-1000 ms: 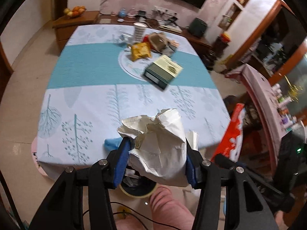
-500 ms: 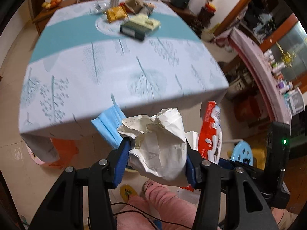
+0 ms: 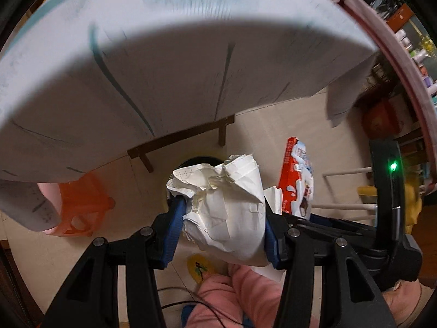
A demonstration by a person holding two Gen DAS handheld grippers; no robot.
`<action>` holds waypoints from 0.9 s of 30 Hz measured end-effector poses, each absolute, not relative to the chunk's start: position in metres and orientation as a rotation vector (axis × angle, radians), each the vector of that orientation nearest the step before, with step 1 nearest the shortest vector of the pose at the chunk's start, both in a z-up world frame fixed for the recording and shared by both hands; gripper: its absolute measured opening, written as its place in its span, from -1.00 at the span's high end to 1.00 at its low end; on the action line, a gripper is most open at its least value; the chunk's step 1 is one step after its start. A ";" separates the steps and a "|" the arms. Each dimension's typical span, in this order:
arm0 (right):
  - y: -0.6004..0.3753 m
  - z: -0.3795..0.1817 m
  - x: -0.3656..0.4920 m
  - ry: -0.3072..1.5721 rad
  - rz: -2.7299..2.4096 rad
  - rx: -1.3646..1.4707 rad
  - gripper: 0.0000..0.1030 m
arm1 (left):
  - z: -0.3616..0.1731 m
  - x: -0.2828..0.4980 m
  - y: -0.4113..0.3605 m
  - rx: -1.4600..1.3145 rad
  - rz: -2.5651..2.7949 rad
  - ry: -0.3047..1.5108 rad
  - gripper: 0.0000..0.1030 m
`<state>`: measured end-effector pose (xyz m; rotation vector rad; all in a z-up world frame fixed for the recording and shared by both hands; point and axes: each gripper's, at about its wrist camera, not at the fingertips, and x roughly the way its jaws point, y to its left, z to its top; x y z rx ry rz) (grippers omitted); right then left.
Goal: Collect trash
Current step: 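Carry the Kinder box and white tissue down over the black trash bin, then open both tools to drop the Kinder box and tissue into the bin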
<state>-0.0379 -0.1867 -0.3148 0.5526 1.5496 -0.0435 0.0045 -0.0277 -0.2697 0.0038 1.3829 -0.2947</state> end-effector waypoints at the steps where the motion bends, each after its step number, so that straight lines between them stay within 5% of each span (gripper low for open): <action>1: -0.190 -0.329 -0.037 1.555 -0.052 0.557 0.10 | -0.283 0.007 -0.029 0.010 -0.286 1.387 0.03; 11: -0.199 -0.424 -0.023 1.594 -0.066 0.583 0.08 | -0.382 0.025 -0.035 0.090 -0.216 1.446 0.00; 21: -0.184 -0.477 -0.008 1.619 0.010 0.548 -0.17 | -0.435 0.033 -0.029 0.142 -0.148 1.500 -0.20; 24: -0.179 -0.487 -0.007 1.622 0.035 0.537 -0.32 | -0.443 0.034 -0.024 0.162 -0.135 1.519 -0.55; 27: -0.176 -0.492 -0.007 1.617 0.034 0.522 -0.35 | -0.446 0.034 -0.019 0.182 -0.131 1.507 -0.64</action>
